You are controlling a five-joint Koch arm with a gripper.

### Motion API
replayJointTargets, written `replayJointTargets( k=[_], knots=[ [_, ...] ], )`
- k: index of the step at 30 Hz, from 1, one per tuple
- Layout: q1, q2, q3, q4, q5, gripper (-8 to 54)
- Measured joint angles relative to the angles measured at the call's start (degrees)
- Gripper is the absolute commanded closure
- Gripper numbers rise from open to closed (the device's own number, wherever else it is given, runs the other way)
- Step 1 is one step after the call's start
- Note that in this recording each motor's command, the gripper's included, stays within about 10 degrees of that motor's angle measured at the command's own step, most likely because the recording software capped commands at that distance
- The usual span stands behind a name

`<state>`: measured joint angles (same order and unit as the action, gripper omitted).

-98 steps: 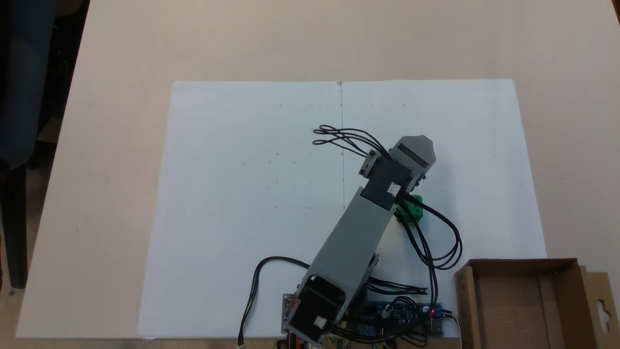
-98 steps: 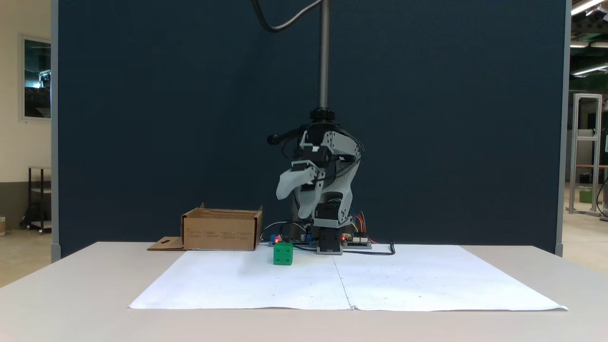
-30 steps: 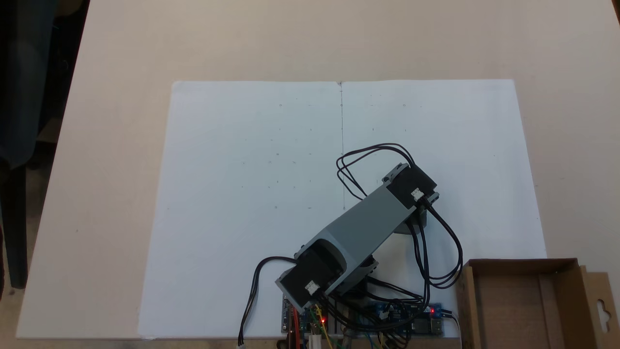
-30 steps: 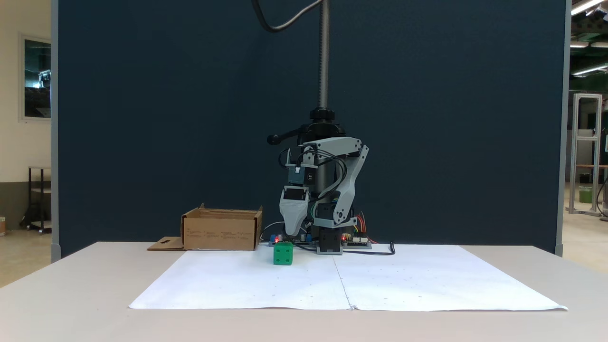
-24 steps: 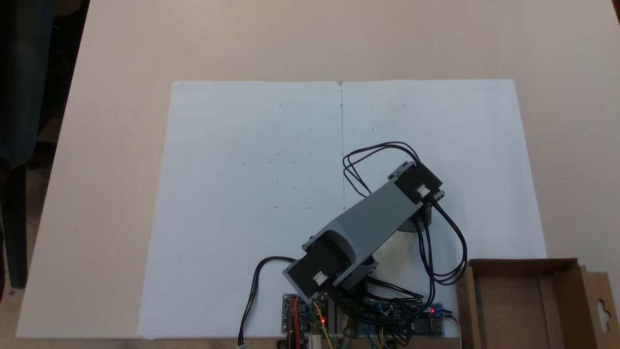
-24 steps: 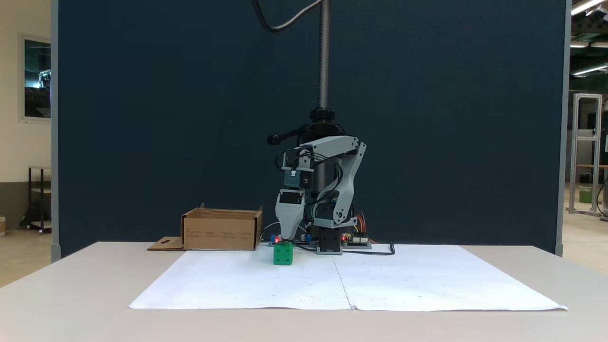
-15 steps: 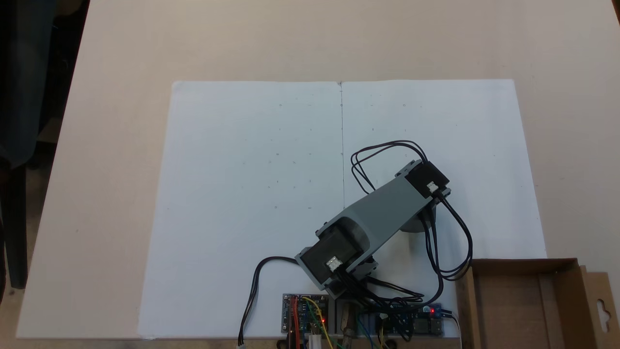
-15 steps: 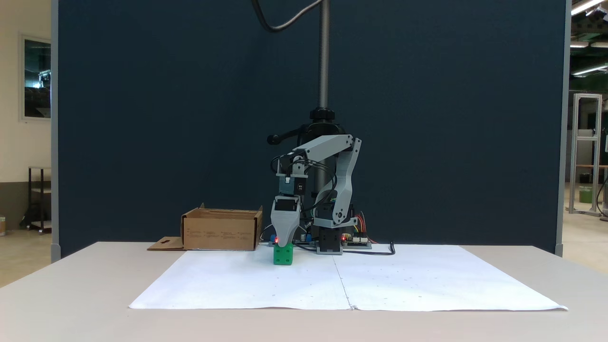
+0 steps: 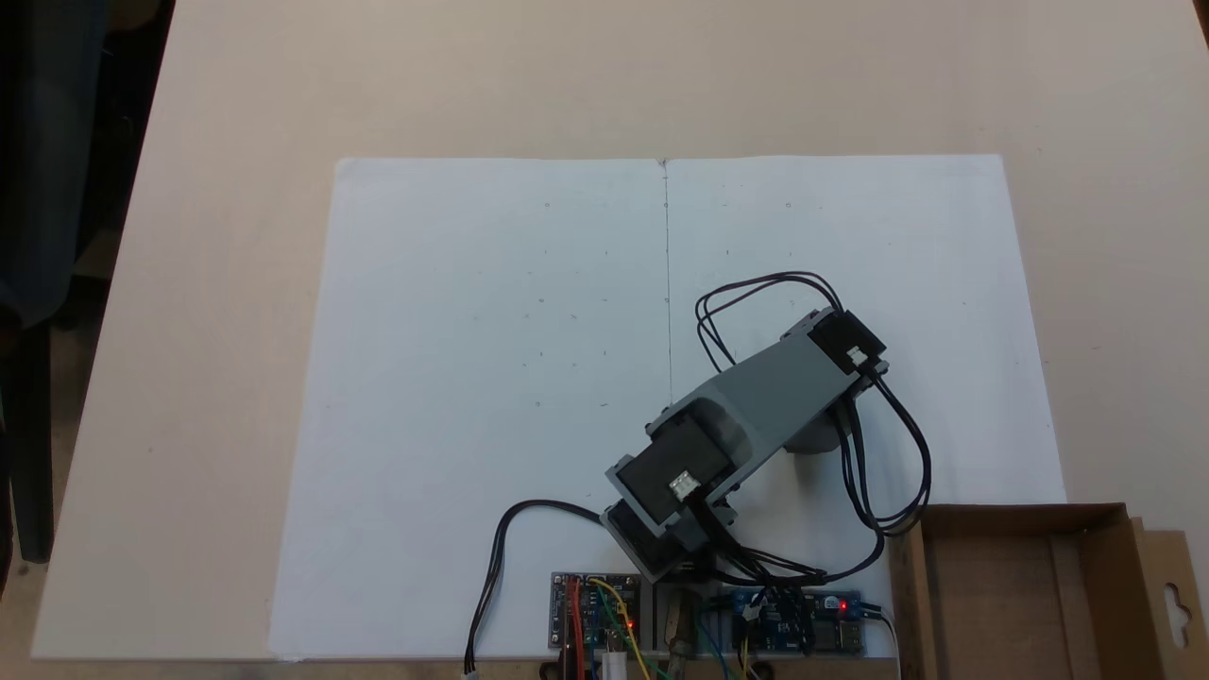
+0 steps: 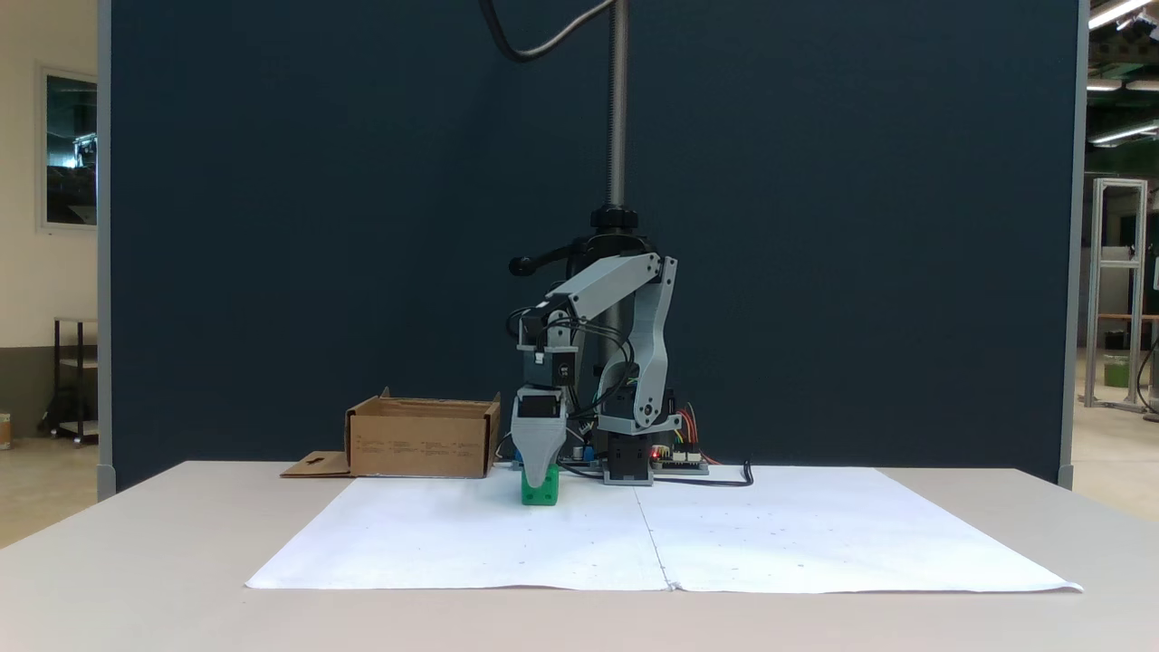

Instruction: Grasp a green dice and put it in the bin.

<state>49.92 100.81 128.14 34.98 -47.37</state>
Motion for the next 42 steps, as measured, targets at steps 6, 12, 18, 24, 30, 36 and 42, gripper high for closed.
replayJointTargets(
  k=[6, 12, 18, 24, 30, 36, 42],
  knots=[
    [0.0, -1.1, 0.0, -0.7, 0.0, 3.3],
    [0.0, -2.0, 0.0, -3.7, 0.0, 4.6],
    [0.0, -3.1, 0.8, -8.1, -0.1, 10.5],
    [0.0, -3.1, 1.6, -9.1, 0.0, 12.1],
    [0.0, -3.1, 1.7, -9.1, -0.1, 12.1],
    [0.0, -3.1, 2.7, -9.3, -0.1, 23.0],
    [0.0, -3.1, 2.8, -9.4, -0.1, 24.3]
  ],
)
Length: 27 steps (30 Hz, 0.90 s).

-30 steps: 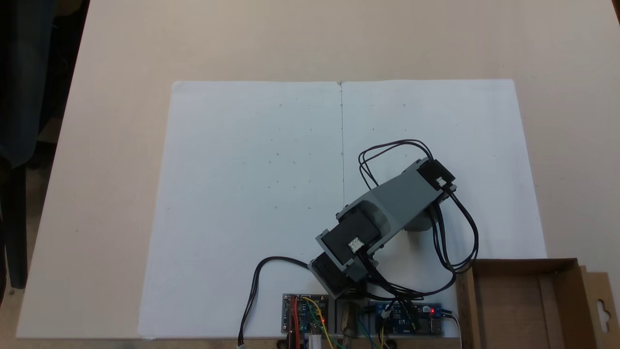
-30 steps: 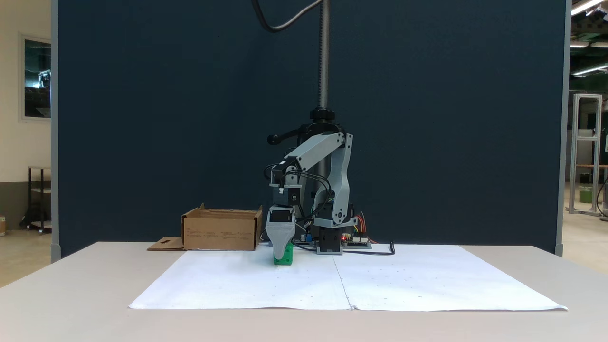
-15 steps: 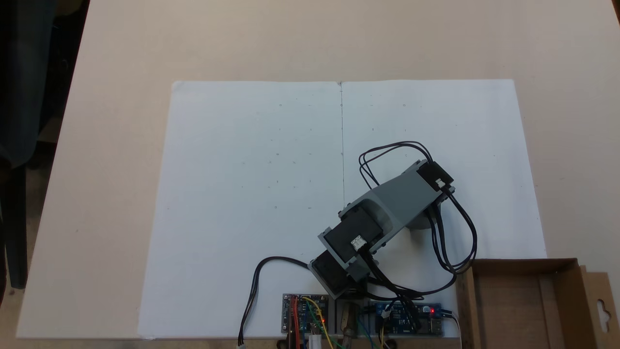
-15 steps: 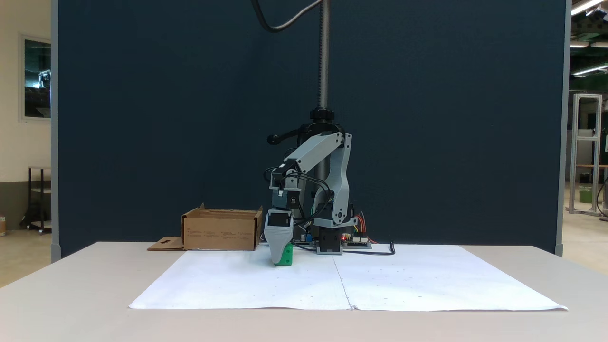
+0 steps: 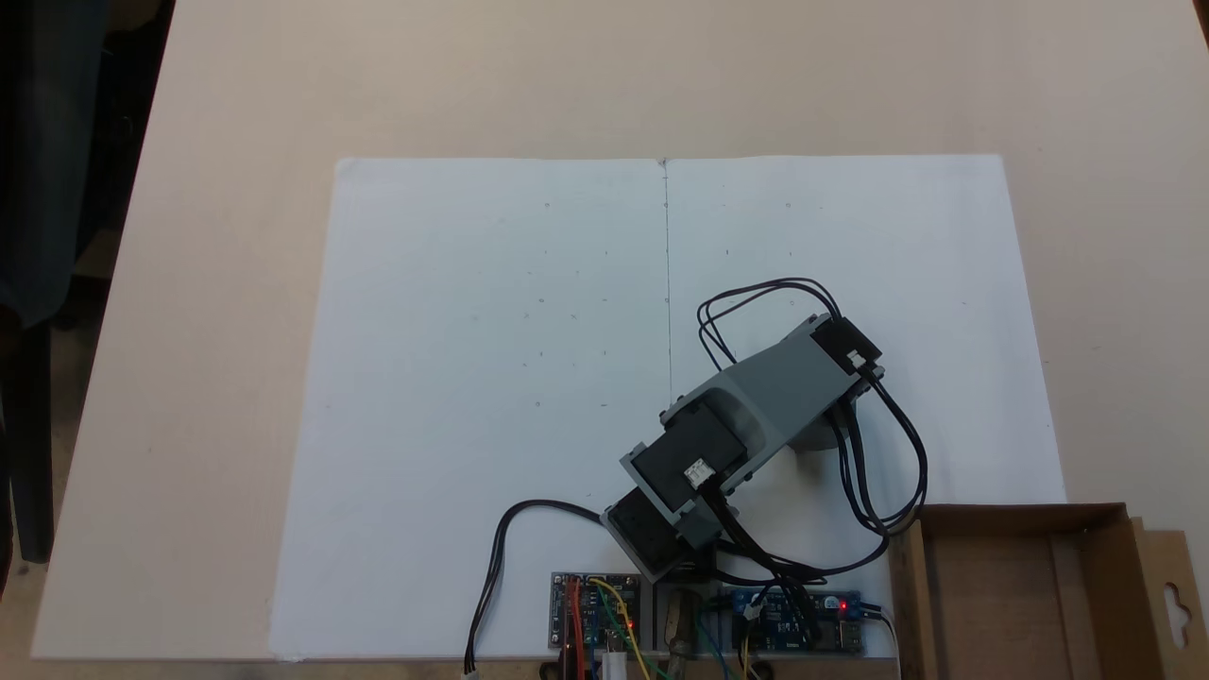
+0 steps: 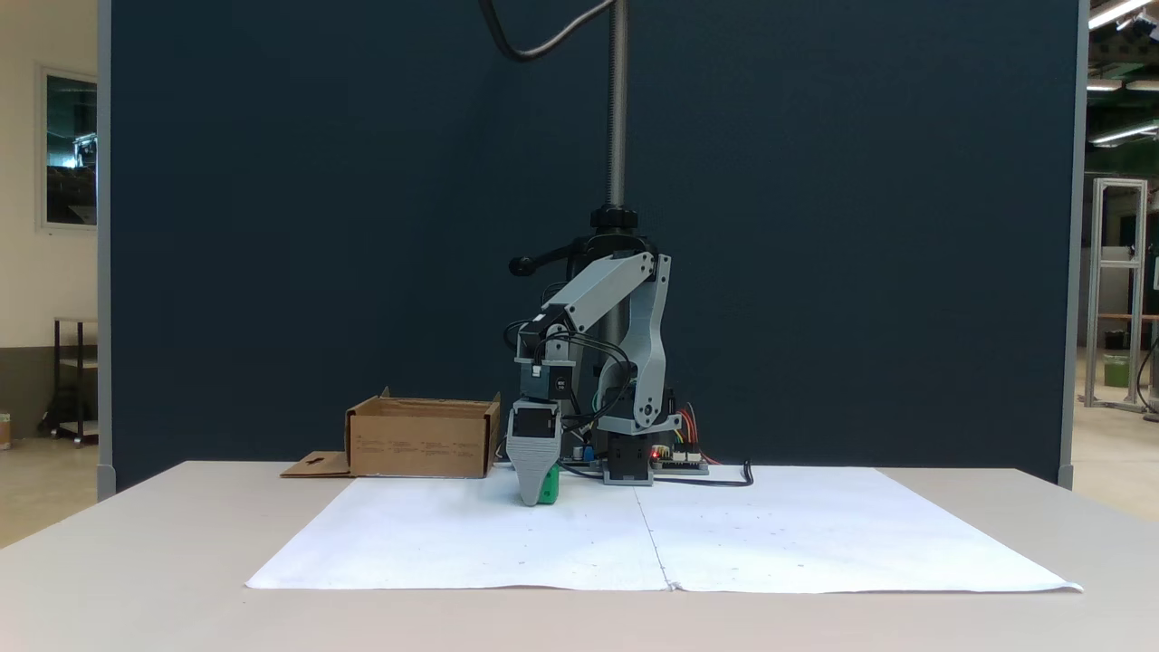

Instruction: Grasp a green dice and put it in the bin.

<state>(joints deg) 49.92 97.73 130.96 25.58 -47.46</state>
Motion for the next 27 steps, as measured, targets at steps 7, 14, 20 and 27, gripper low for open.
replayJointTargets(
  k=[7, 14, 20, 27],
  knots=[
    [0.0, 0.2, 0.1, -3.5, 0.0, 33.5],
    [-0.9, 2.3, -0.7, -12.0, 2.5, 33.4],
    [0.0, 6.5, -8.9, -12.2, 18.3, 33.5],
    [6.9, 8.9, -18.9, -12.2, 32.6, 33.4]
  ],
)
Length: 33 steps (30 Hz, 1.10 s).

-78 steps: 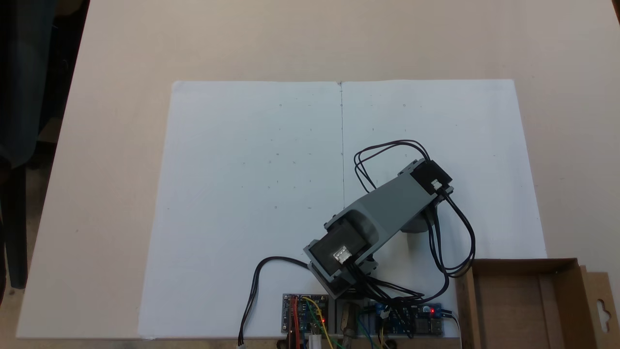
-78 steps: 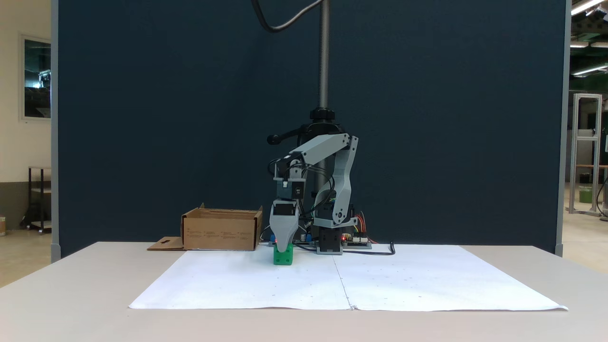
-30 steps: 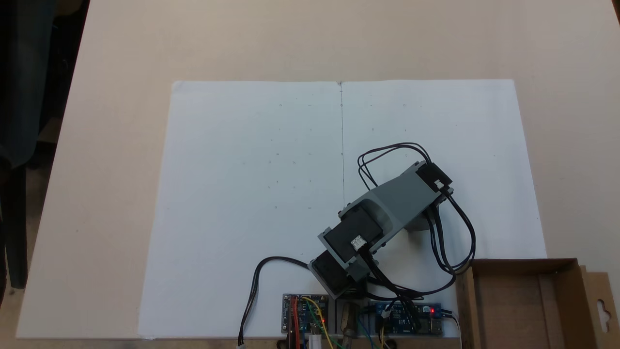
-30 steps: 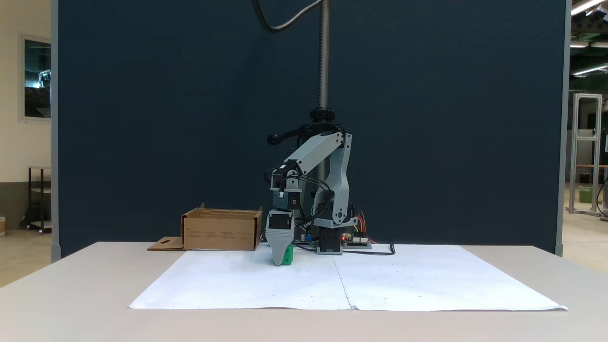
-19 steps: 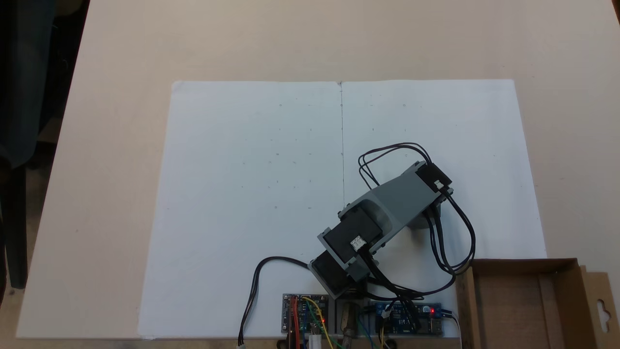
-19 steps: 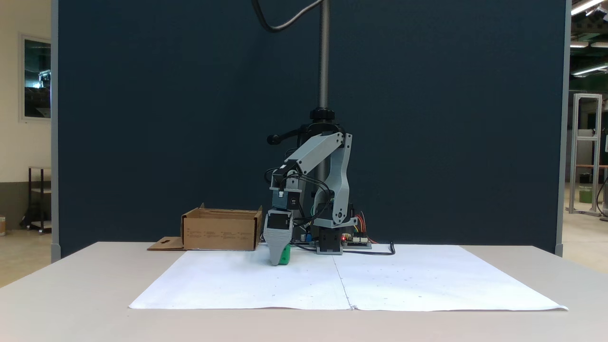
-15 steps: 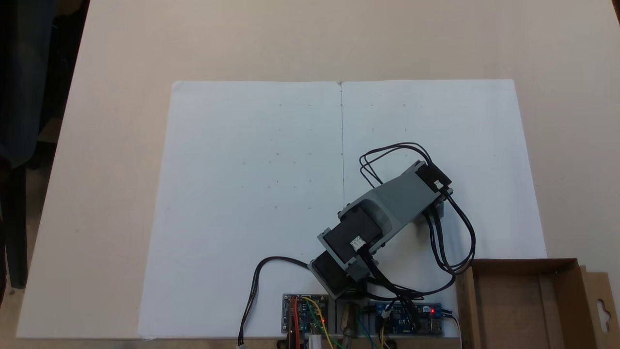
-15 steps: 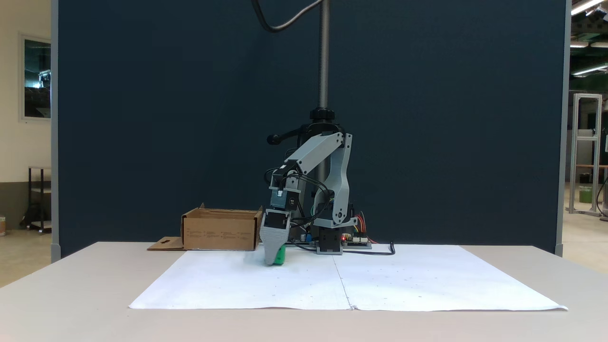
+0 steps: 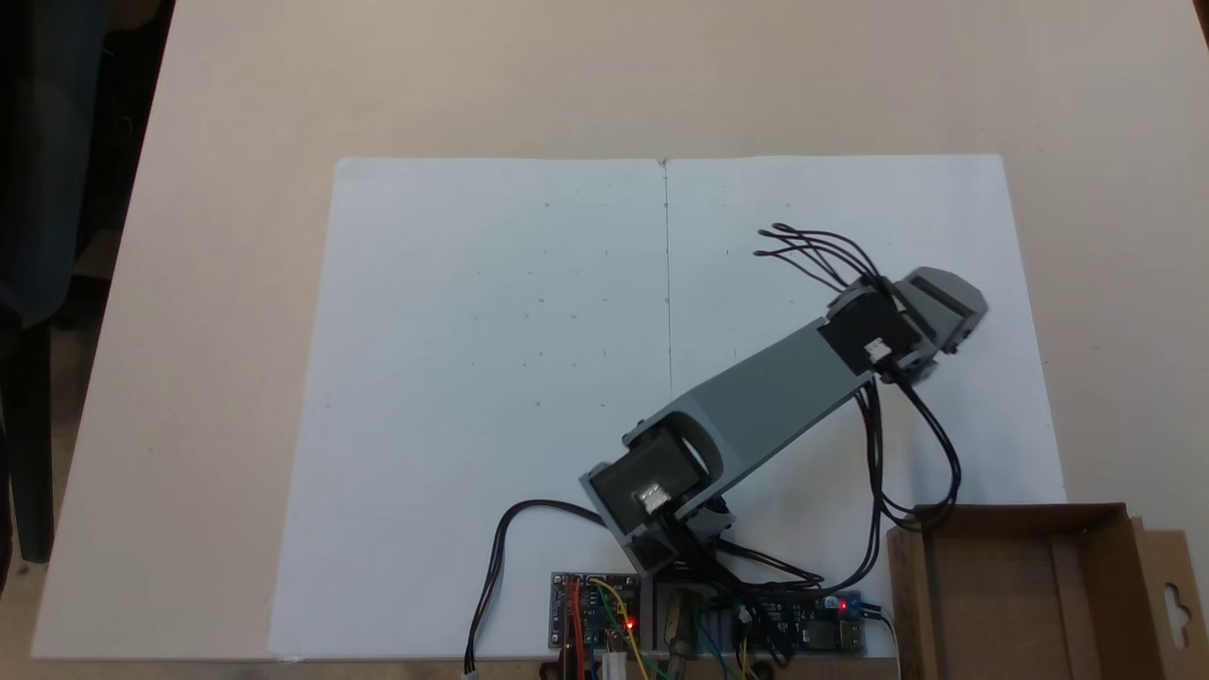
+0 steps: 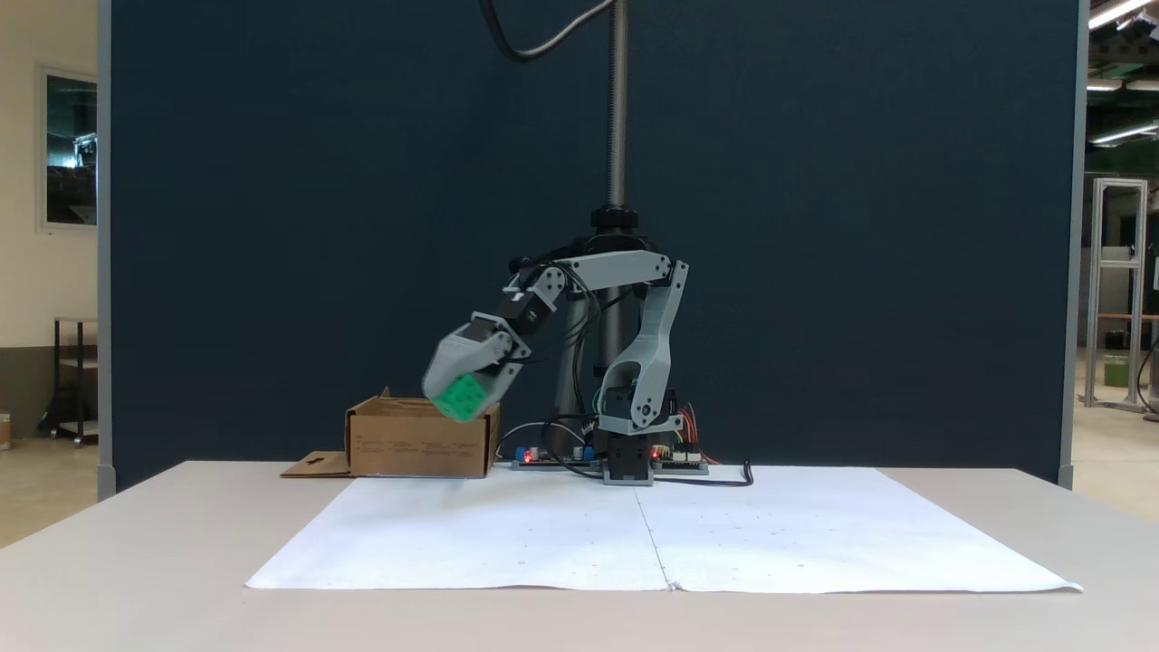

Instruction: Grasp a green dice and put it in the bin.

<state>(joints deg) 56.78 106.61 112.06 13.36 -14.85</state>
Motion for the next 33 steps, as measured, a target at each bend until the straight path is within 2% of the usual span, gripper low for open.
replayJointTargets(
  k=[5, 10, 33],
  knots=[
    [6.7, -0.4, -10.9, 2.7, 3.3, 33.5],
    [14.4, -4.7, -18.1, 6.4, 3.6, 33.5],
    [42.1, -6.1, -19.1, 14.7, 4.4, 33.4]
  ],
)
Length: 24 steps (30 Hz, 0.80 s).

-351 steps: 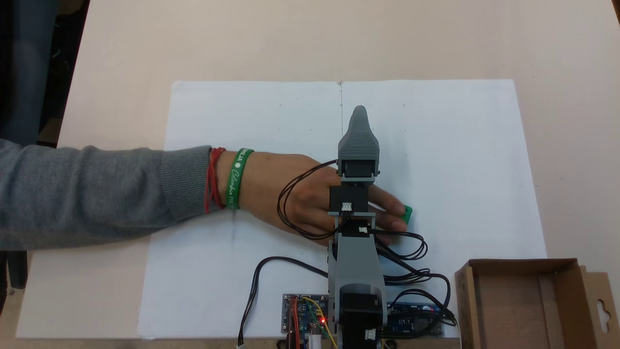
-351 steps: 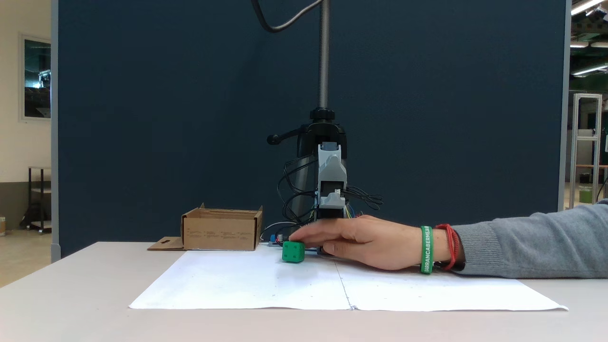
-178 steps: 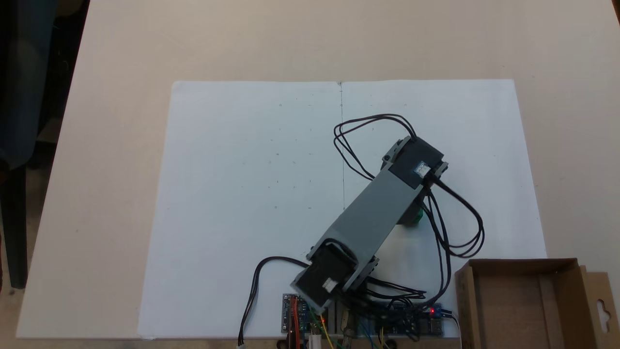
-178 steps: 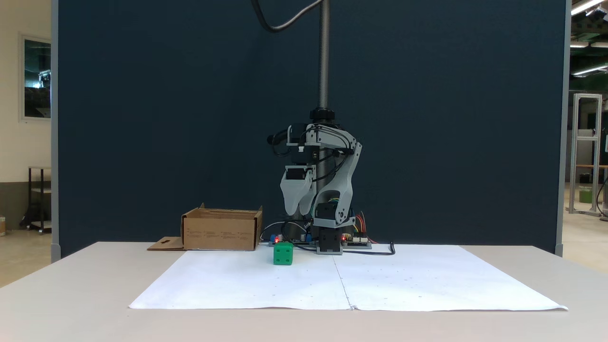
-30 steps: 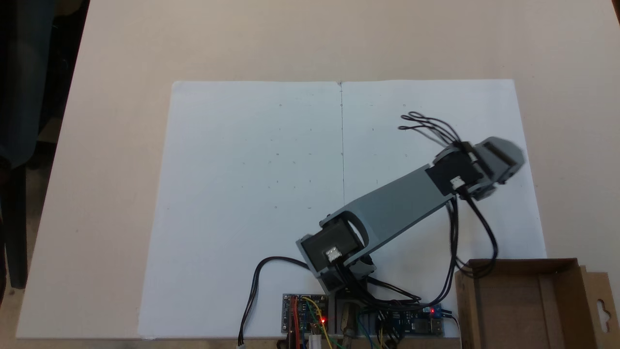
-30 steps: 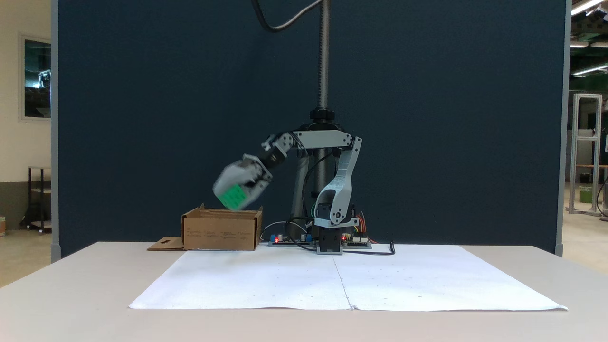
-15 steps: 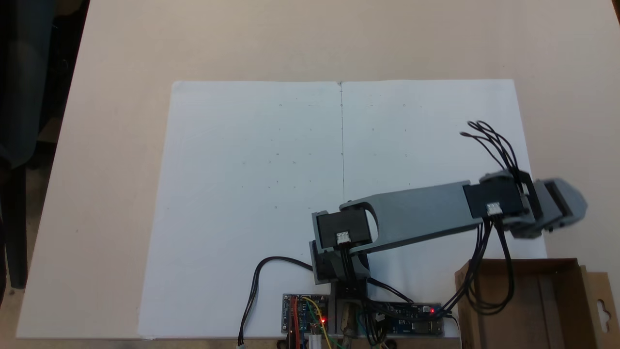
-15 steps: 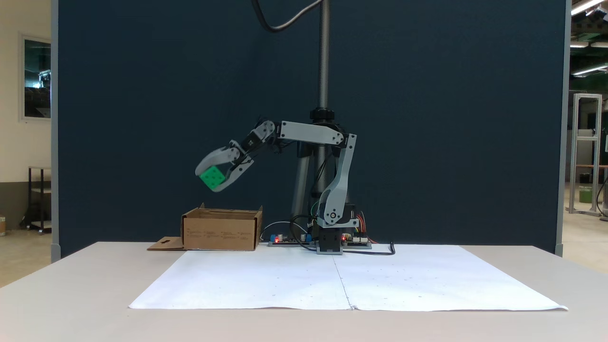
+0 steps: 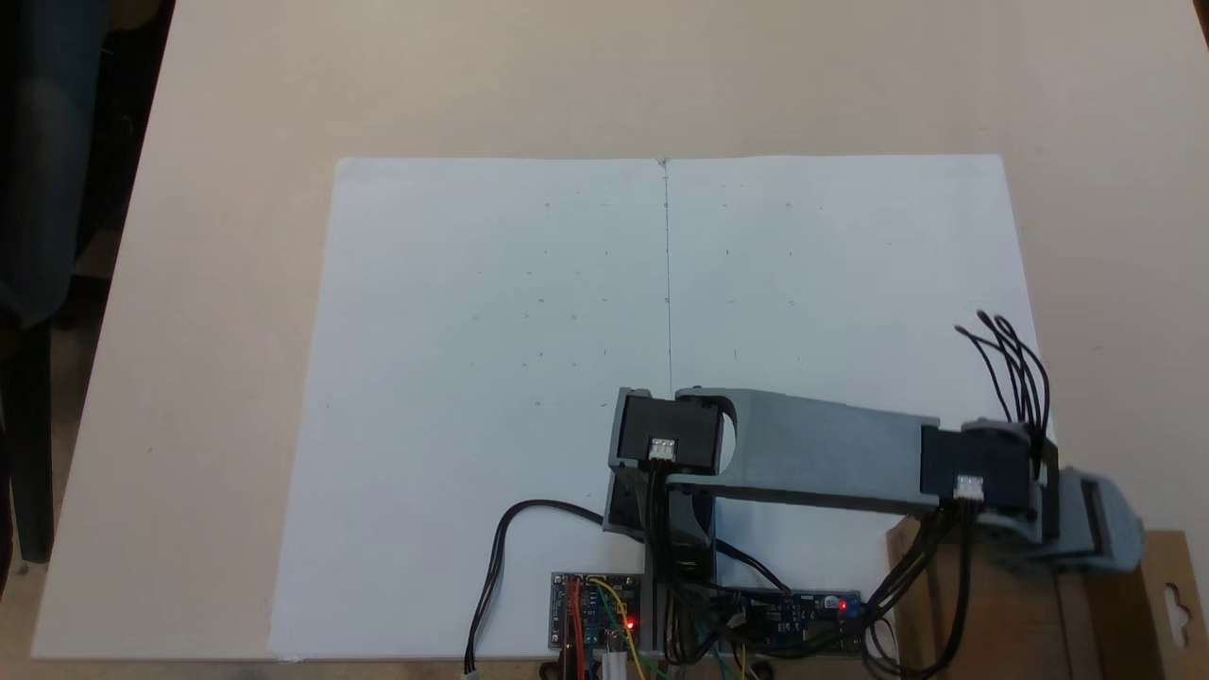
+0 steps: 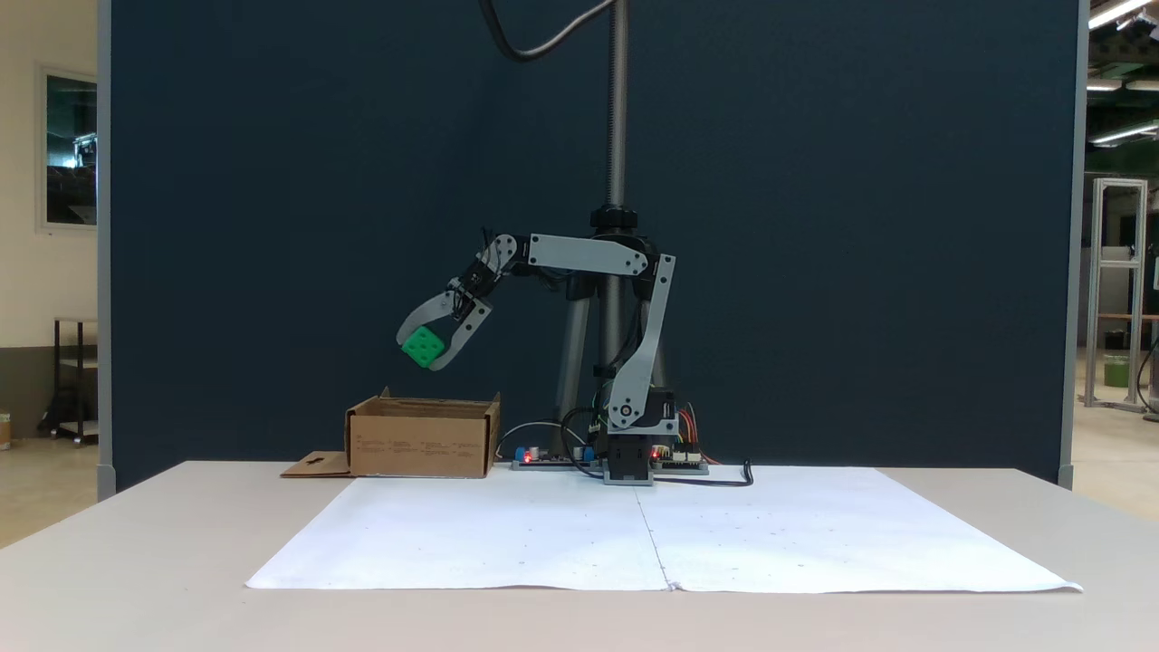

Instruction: Grasp a green dice and put it in the bin.

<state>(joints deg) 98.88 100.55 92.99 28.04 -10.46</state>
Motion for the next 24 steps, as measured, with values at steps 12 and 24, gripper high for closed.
replayJointTargets(
  k=[12, 24],
  knots=[
    [0.4, -5.2, 0.0, 1.0, 0.1, 1.5],
    [-3.3, -1.8, -0.1, 0.8, 7.8, 2.4]
  ],
)
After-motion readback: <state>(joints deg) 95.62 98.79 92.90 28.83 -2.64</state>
